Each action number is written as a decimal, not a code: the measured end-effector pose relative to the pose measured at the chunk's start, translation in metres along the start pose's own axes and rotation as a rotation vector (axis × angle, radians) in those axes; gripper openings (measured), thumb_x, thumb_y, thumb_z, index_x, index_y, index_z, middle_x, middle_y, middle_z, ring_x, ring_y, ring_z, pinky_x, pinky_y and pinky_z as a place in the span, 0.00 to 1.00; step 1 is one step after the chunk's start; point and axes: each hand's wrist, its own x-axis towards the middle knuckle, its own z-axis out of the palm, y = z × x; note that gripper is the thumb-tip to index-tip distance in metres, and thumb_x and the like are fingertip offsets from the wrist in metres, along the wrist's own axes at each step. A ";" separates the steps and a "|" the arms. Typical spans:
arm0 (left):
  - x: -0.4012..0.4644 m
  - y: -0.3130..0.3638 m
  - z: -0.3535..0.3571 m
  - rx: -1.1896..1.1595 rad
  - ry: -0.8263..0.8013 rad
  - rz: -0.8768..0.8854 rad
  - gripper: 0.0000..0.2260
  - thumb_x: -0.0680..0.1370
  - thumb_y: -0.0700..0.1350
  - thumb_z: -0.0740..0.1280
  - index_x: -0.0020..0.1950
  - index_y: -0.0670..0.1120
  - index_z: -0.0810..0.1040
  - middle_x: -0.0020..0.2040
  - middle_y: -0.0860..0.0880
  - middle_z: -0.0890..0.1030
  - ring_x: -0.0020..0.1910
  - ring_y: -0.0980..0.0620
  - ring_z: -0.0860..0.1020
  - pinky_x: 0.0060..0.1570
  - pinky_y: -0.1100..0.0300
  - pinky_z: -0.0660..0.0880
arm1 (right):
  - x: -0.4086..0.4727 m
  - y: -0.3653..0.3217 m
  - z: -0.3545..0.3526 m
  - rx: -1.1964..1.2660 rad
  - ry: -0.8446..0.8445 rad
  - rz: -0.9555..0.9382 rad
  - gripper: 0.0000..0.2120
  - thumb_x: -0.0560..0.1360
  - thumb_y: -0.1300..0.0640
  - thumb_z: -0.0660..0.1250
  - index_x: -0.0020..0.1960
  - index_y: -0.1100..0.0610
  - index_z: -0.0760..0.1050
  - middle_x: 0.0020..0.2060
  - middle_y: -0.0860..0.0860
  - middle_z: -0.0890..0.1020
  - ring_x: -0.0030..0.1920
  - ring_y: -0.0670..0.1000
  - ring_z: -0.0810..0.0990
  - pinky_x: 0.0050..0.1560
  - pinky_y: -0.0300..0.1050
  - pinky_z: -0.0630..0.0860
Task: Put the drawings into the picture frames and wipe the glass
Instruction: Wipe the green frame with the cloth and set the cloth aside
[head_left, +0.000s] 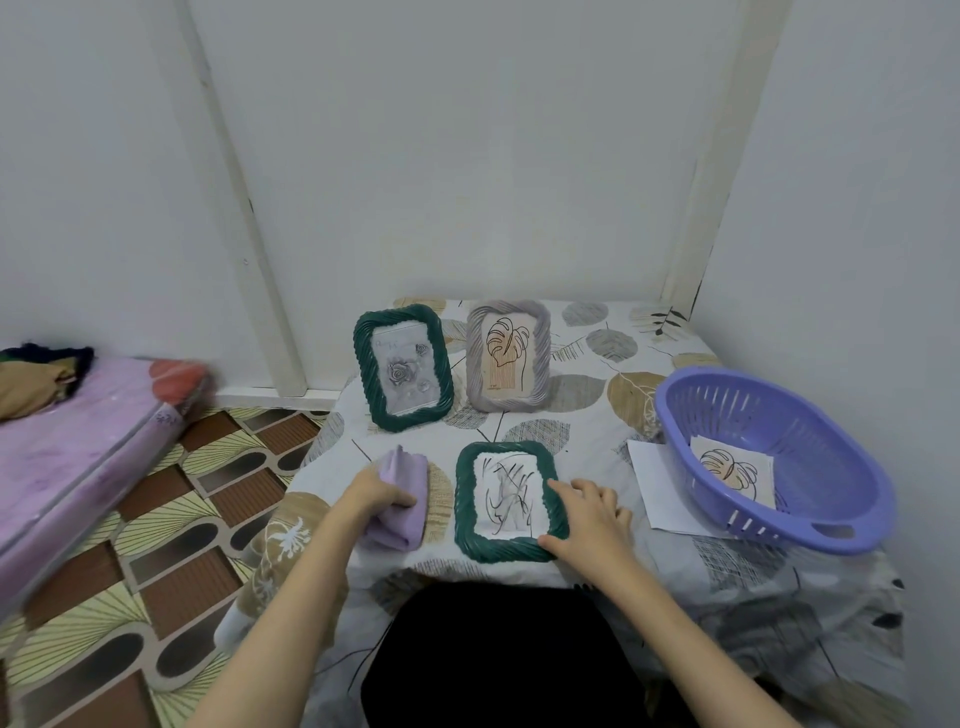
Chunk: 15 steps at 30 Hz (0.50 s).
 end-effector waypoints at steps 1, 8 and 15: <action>-0.001 0.002 0.003 -0.034 0.000 0.033 0.13 0.74 0.44 0.68 0.51 0.39 0.69 0.50 0.41 0.74 0.43 0.46 0.74 0.38 0.57 0.75 | 0.001 -0.004 -0.001 0.043 0.026 -0.027 0.32 0.71 0.47 0.67 0.72 0.47 0.59 0.68 0.50 0.64 0.66 0.54 0.61 0.64 0.50 0.60; -0.032 0.034 0.042 -0.594 -0.394 0.230 0.09 0.80 0.44 0.59 0.49 0.40 0.75 0.44 0.45 0.80 0.41 0.52 0.79 0.38 0.61 0.76 | 0.022 -0.045 -0.010 1.164 0.005 0.102 0.22 0.75 0.52 0.66 0.66 0.45 0.64 0.54 0.55 0.79 0.49 0.52 0.80 0.49 0.51 0.79; -0.013 0.025 0.063 -0.237 -0.186 0.326 0.12 0.76 0.37 0.65 0.59 0.37 0.74 0.42 0.47 0.77 0.35 0.54 0.76 0.36 0.65 0.75 | 0.039 -0.028 -0.003 0.647 0.052 0.065 0.28 0.74 0.63 0.63 0.72 0.55 0.60 0.67 0.56 0.70 0.64 0.57 0.70 0.64 0.46 0.67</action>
